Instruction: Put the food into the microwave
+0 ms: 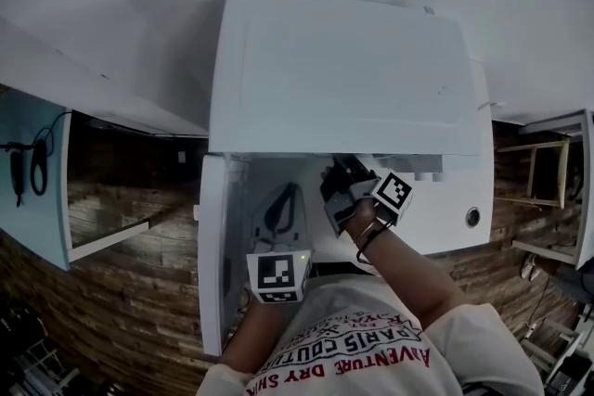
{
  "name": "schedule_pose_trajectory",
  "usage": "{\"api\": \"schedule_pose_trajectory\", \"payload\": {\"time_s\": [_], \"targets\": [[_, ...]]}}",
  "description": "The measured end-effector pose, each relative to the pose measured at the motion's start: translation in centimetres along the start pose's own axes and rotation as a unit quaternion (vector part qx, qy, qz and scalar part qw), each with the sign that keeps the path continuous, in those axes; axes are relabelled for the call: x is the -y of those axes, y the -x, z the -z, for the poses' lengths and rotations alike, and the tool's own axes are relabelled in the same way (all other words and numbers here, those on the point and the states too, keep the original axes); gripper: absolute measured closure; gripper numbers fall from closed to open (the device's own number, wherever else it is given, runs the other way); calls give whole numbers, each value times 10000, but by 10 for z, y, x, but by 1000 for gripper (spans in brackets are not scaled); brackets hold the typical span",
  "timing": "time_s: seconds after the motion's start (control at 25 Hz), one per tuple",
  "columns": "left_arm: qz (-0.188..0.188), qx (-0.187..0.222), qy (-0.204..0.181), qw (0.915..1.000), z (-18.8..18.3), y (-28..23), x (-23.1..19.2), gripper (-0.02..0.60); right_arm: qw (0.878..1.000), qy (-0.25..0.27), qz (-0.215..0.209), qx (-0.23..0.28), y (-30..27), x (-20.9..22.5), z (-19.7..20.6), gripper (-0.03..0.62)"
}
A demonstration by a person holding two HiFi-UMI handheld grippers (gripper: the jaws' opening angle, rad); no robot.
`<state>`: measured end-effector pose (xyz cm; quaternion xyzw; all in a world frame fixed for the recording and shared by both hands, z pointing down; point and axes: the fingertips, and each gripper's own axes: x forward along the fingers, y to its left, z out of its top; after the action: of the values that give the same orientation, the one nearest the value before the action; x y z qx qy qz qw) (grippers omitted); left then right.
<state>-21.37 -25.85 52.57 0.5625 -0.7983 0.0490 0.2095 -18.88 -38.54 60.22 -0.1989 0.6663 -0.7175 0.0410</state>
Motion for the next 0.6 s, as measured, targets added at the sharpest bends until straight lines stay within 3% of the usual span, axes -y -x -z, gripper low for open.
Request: {"api": "schedule_pose_trajectory", "payload": {"time_s": [0.28,0.6], "targets": [[-85,-117,1,9999,5,2,-6,563,9999,27,104,123,-11,1,0,563],[31,-90,106,9999,8,3,3,563,9944,765,723,-19,-14,0,2,563]]}}
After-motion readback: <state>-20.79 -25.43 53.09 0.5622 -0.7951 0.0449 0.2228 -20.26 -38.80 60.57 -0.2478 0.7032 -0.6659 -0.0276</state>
